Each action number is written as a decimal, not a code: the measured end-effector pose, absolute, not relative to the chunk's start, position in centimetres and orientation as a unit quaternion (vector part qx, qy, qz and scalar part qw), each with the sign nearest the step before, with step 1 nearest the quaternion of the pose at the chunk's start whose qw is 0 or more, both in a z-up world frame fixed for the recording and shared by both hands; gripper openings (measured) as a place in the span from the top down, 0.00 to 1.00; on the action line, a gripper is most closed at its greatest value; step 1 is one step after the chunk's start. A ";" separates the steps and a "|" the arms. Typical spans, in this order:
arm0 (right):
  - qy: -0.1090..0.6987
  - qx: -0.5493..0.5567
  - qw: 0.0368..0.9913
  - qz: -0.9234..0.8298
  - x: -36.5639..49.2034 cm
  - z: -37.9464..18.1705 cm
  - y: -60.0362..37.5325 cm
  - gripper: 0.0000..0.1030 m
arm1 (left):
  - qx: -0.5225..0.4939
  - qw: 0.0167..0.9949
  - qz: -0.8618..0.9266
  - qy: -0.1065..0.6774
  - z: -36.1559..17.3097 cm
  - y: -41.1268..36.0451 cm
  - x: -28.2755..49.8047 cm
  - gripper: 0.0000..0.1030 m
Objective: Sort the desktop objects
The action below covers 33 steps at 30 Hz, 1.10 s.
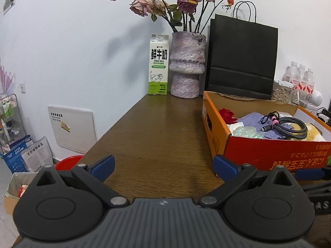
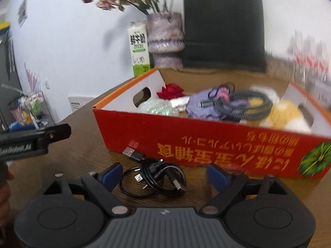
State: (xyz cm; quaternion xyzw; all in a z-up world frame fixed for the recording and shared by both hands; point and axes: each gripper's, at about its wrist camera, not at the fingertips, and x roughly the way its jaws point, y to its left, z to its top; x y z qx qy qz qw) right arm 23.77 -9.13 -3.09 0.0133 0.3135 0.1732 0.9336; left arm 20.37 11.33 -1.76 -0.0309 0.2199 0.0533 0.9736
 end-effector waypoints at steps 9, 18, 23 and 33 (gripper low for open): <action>0.309 0.016 0.934 0.179 23.2 -3.2 -9.4 0.52 | -0.021 0.974 0.042 0.220 -1.8 10.9 20.3 0.00; 0.280 0.030 0.943 0.178 22.2 -2.2 -11.0 0.52 | -0.005 0.975 0.030 0.220 -2.1 10.0 20.3 0.00; 0.269 0.035 0.948 0.168 21.7 -1.8 -12.5 0.52 | 0.007 0.974 0.013 0.224 -2.3 8.8 20.1 0.00; 0.259 0.040 0.953 0.151 21.2 -1.7 -15.6 0.52 | 0.022 0.972 -0.047 0.231 -2.4 4.1 19.2 0.00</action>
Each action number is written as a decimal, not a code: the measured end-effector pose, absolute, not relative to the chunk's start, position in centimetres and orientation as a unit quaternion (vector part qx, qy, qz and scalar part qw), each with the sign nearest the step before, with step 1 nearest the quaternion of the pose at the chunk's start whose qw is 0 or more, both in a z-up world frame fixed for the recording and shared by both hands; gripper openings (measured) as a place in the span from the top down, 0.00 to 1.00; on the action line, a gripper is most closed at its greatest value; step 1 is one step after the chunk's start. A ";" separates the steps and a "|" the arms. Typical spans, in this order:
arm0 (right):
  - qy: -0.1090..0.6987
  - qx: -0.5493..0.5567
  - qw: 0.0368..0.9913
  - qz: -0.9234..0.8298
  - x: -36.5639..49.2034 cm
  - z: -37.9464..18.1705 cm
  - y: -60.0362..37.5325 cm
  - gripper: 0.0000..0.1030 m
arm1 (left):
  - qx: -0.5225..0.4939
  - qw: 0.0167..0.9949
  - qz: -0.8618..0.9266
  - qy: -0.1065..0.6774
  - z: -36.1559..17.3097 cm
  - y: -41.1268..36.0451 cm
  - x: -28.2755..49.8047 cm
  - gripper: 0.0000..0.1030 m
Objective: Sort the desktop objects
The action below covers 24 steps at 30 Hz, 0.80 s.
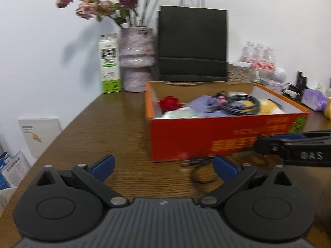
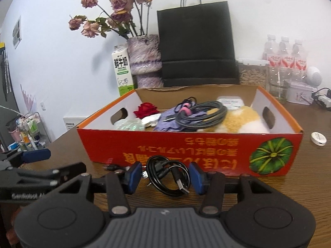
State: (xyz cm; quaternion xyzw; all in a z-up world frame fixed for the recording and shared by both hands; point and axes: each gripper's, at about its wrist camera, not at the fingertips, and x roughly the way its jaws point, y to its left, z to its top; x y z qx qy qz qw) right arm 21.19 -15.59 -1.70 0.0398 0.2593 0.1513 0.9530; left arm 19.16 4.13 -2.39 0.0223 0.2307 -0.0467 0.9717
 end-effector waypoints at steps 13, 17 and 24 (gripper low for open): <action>0.261 0.038 0.954 0.140 20.9 -1.8 -19.0 0.52 | 0.089 0.959 -0.050 0.263 -3.4 -1.9 20.5 0.19; 0.260 0.035 0.954 0.147 20.7 -1.8 -19.1 0.52 | 0.102 0.951 -0.042 0.287 -3.9 -2.9 21.5 0.43; 0.254 0.025 0.954 0.158 20.1 -1.6 -18.6 0.52 | 0.090 0.949 -0.037 0.300 -4.1 -2.8 21.6 0.94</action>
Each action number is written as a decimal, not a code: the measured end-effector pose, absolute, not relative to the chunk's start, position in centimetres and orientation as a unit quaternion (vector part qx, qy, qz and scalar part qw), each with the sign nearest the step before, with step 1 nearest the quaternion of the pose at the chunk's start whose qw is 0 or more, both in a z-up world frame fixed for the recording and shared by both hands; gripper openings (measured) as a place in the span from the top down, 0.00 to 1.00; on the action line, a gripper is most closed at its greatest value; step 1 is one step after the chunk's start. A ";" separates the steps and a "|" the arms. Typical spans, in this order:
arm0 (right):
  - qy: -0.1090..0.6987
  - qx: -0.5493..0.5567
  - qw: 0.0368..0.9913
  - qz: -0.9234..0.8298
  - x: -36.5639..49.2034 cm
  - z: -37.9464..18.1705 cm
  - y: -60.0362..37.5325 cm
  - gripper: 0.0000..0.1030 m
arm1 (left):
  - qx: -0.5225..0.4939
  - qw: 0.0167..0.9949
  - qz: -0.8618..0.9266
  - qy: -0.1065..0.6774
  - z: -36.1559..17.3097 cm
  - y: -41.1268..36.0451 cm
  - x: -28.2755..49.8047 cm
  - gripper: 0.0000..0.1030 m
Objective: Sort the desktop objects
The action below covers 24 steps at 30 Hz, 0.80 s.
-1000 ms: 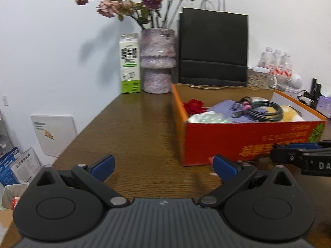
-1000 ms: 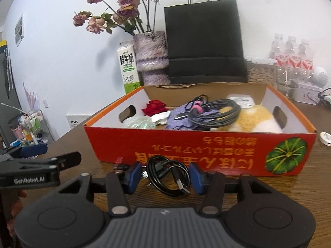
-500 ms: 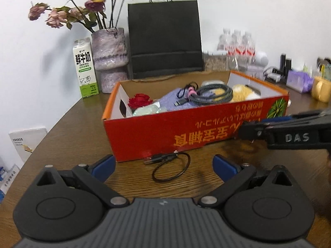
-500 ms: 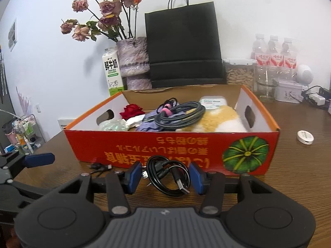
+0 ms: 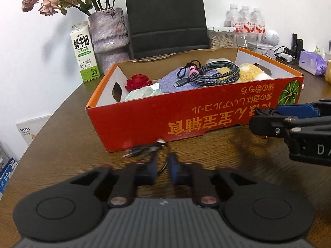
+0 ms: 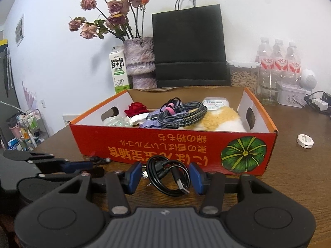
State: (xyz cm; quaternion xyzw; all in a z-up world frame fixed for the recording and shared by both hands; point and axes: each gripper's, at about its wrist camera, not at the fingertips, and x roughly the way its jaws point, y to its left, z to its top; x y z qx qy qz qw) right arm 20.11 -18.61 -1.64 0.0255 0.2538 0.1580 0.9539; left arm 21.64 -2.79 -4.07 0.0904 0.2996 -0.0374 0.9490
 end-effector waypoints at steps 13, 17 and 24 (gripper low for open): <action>0.225 0.020 0.958 0.174 18.6 -0.8 -18.3 0.52 | 0.065 0.967 -0.046 0.241 -2.0 -1.7 18.1 0.97; 0.207 0.018 0.961 0.182 18.1 0.2 -18.0 0.52 | 0.053 0.976 -0.049 0.208 -0.1 -1.1 17.1 0.97; 0.182 0.018 0.967 0.179 18.8 2.6 -17.9 0.52 | 0.045 0.985 -0.059 0.153 3.7 -1.0 17.6 0.97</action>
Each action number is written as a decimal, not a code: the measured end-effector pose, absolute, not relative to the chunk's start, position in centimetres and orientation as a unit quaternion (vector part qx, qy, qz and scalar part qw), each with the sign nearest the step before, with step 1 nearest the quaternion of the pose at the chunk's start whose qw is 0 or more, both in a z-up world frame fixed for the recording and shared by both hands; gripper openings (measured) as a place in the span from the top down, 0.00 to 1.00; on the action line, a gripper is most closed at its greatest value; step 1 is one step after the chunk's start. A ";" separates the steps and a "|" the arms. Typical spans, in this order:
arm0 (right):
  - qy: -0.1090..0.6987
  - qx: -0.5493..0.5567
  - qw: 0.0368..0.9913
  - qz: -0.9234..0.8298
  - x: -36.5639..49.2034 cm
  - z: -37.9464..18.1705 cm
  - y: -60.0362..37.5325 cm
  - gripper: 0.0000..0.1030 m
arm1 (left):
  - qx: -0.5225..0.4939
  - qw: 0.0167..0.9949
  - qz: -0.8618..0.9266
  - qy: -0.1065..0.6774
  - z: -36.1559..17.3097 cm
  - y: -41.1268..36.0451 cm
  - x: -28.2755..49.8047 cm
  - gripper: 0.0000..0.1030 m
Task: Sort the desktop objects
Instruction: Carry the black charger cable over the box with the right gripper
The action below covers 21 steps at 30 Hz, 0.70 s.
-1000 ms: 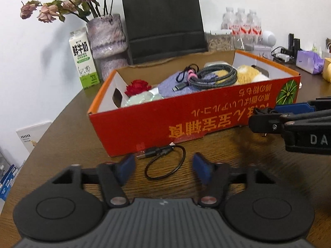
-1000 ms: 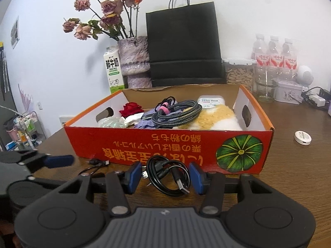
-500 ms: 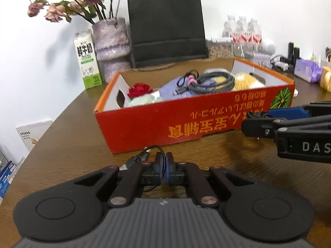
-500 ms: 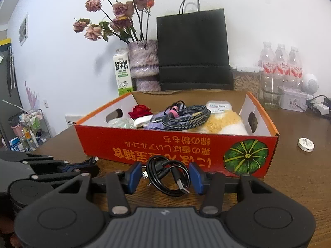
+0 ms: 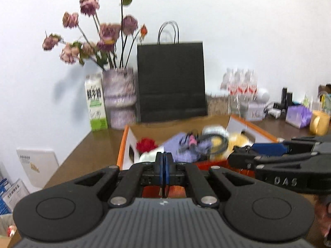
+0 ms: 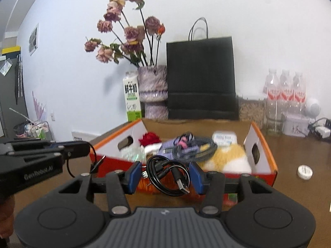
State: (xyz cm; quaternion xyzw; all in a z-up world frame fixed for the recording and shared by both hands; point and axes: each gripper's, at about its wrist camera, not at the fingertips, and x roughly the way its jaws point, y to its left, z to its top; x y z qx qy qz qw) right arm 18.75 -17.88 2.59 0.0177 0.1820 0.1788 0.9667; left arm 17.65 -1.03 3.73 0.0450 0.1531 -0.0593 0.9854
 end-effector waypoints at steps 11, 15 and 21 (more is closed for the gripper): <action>0.167 -0.001 0.972 0.166 23.6 5.0 -16.3 0.52 | 0.013 0.989 -0.073 0.125 6.4 -1.5 23.2 0.97; 0.179 -0.013 0.971 0.160 26.2 4.3 -15.5 0.52 | 0.010 0.987 -0.071 0.143 5.4 -1.6 26.3 0.97; 0.202 -0.040 0.965 0.162 29.1 2.3 -14.6 0.52 | -0.001 0.983 -0.072 0.170 2.9 -0.9 29.4 0.97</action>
